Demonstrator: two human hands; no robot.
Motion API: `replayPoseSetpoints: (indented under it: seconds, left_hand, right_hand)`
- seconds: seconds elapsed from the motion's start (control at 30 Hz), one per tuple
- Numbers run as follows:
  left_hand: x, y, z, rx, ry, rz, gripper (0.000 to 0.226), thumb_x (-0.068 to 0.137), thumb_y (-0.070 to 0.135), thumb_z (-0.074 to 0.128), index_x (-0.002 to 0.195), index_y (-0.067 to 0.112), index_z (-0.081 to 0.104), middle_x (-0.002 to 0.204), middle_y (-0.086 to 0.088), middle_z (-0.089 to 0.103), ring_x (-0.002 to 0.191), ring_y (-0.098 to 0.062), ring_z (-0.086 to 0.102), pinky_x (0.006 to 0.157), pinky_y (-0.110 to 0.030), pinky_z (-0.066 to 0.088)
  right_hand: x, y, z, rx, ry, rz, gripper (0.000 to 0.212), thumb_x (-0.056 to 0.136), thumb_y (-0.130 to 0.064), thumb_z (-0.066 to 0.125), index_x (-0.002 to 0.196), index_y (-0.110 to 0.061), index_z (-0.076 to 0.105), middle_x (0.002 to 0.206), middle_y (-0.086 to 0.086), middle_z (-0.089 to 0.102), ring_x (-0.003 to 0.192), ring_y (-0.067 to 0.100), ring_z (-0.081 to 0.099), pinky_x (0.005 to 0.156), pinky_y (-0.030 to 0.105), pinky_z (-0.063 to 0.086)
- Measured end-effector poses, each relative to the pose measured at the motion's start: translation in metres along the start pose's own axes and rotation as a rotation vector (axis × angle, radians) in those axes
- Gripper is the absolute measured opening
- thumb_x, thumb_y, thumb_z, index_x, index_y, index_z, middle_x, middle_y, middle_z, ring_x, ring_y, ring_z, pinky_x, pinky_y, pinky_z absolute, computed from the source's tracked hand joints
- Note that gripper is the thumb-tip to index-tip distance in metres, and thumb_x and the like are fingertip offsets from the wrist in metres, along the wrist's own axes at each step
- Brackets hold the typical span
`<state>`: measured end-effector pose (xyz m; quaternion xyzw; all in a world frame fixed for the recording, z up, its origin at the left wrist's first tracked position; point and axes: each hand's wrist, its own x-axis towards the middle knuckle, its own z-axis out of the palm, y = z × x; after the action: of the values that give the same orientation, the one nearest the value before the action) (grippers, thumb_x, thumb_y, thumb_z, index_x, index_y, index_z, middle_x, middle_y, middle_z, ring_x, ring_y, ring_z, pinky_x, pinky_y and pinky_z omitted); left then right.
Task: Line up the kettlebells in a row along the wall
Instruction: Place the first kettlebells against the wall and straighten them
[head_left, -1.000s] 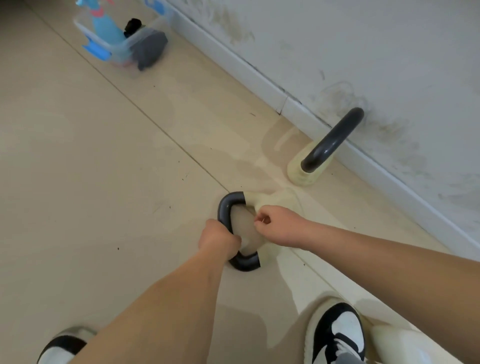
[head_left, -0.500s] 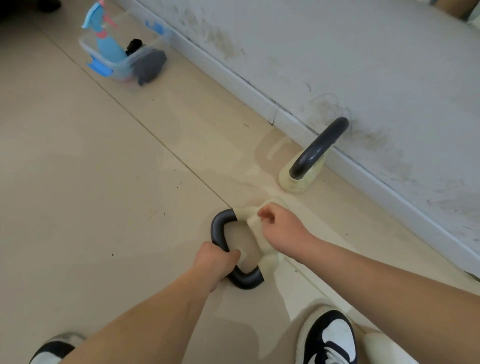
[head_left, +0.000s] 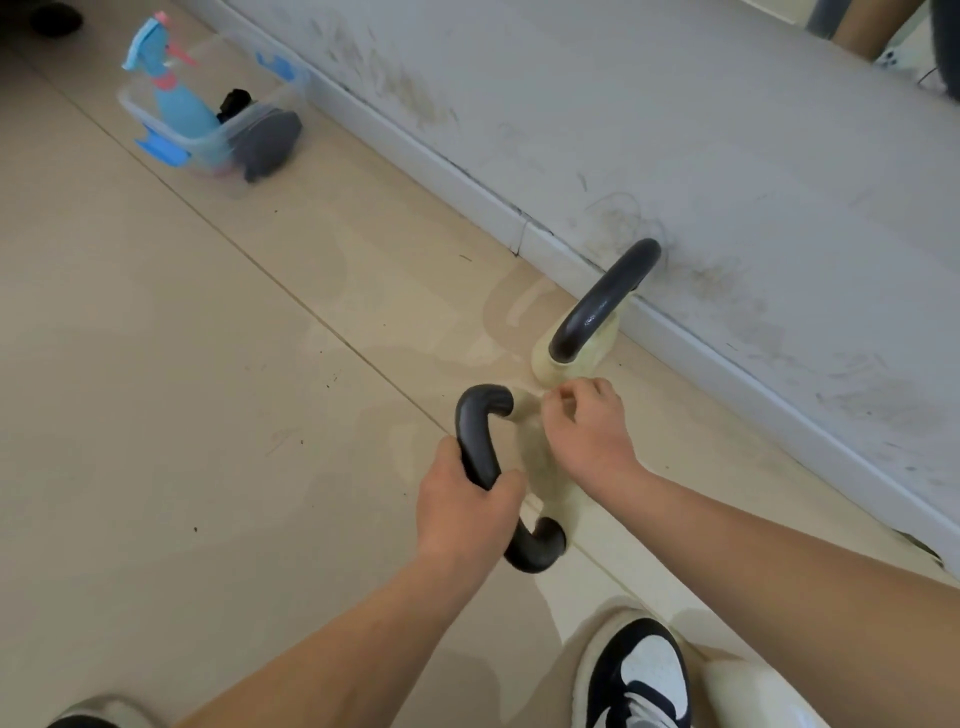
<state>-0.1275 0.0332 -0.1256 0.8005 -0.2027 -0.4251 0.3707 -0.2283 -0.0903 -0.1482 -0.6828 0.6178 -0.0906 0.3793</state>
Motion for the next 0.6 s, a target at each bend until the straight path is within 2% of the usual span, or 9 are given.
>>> replayPoseSetpoints:
  seconds: [0.07, 0.17, 0.23, 0.3, 0.4, 0.47, 0.53, 0.6]
  left_hand:
    - [-0.003, 0.013, 0.011, 0.052, -0.031, 0.088, 0.021, 0.076, 0.024, 0.066, 0.084, 0.023, 0.047, 0.08, -0.003, 0.058, 0.065, -0.02, 0.056, 0.054, -0.031, 0.046]
    - [-0.006, 0.027, 0.023, 0.186, -0.097, 0.225, 0.022, 0.076, 0.029, 0.064, 0.082, 0.027, 0.043, 0.079, 0.002, 0.055, 0.065, -0.017, 0.054, 0.055, -0.029, 0.042]
    - [-0.011, 0.037, 0.031, 0.264, -0.165, 0.296, 0.023, 0.076, 0.031, 0.063, 0.083, 0.027, 0.041, 0.082, 0.004, 0.053, 0.067, -0.015, 0.055, 0.057, -0.03, 0.044]
    - [-0.015, 0.046, 0.042, 0.332, -0.228, 0.347, 0.026, 0.076, 0.033, 0.064, 0.087, 0.027, 0.041, 0.087, 0.006, 0.052, 0.071, -0.015, 0.056, 0.059, -0.032, 0.047]
    - [-0.013, 0.062, 0.058, 0.338, -0.272, 0.365, 0.032, 0.078, 0.037, 0.066, 0.091, 0.026, 0.04, 0.091, 0.005, 0.052, 0.071, -0.015, 0.057, 0.057, -0.032, 0.045]
    - [-0.008, 0.071, 0.07, 0.294, -0.298, 0.334, 0.034, 0.081, 0.036, 0.067, 0.095, 0.024, 0.039, 0.091, 0.003, 0.055, 0.07, -0.015, 0.059, 0.052, -0.029, 0.042]
    - [-0.006, 0.077, 0.085, 0.29, -0.357, 0.344, 0.036, 0.082, 0.032, 0.068, 0.1, 0.024, 0.038, 0.091, 0.002, 0.057, 0.071, -0.017, 0.061, 0.051, -0.029, 0.041]
    - [-0.008, 0.077, 0.096, 0.326, -0.41, 0.374, 0.04, 0.078, 0.031, 0.068, 0.103, 0.025, 0.038, 0.095, 0.001, 0.057, 0.077, -0.02, 0.061, 0.056, -0.031, 0.043]
  right_hand:
    - [-0.005, -0.007, -0.007, 0.172, 0.062, -0.032, 0.025, 0.102, -0.042, 0.053, 0.089, -0.023, 0.062, 0.107, -0.002, 0.06, 0.109, 0.019, 0.058, 0.093, 0.034, 0.047]
    - [-0.008, -0.018, -0.027, 0.42, 0.051, -0.024, 0.035, 0.1, -0.05, 0.057, 0.082, -0.021, 0.064, 0.091, -0.001, 0.067, 0.087, 0.015, 0.064, 0.081, 0.029, 0.05]
    - [-0.008, -0.017, -0.038, 0.441, 0.029, -0.007, 0.039, 0.095, -0.056, 0.062, 0.076, -0.022, 0.061, 0.079, -0.006, 0.06, 0.078, 0.012, 0.059, 0.078, 0.029, 0.049]
    - [-0.006, -0.011, -0.045, 0.454, 0.052, 0.043, 0.041, 0.089, -0.057, 0.068, 0.077, -0.019, 0.059, 0.075, -0.005, 0.056, 0.076, 0.013, 0.056, 0.079, 0.033, 0.047]
    - [0.001, -0.004, -0.066, 0.56, 0.04, 0.172, 0.028, 0.09, -0.042, 0.074, 0.097, -0.017, 0.064, 0.09, -0.002, 0.062, 0.086, 0.016, 0.059, 0.079, 0.031, 0.047]
    - [0.01, 0.0, -0.081, 0.581, -0.027, 0.267, 0.033, 0.089, -0.03, 0.076, 0.118, -0.019, 0.062, 0.109, 0.0, 0.065, 0.097, 0.018, 0.062, 0.078, 0.031, 0.049]
    - [0.016, 0.008, -0.092, 0.612, -0.022, 0.363, 0.041, 0.087, -0.019, 0.074, 0.125, -0.022, 0.06, 0.121, 0.006, 0.064, 0.103, 0.023, 0.063, 0.078, 0.034, 0.051]
    - [0.015, 0.018, -0.1, 0.63, 0.01, 0.428, 0.045, 0.085, -0.016, 0.075, 0.126, -0.023, 0.059, 0.125, 0.011, 0.065, 0.102, 0.025, 0.064, 0.077, 0.035, 0.053]
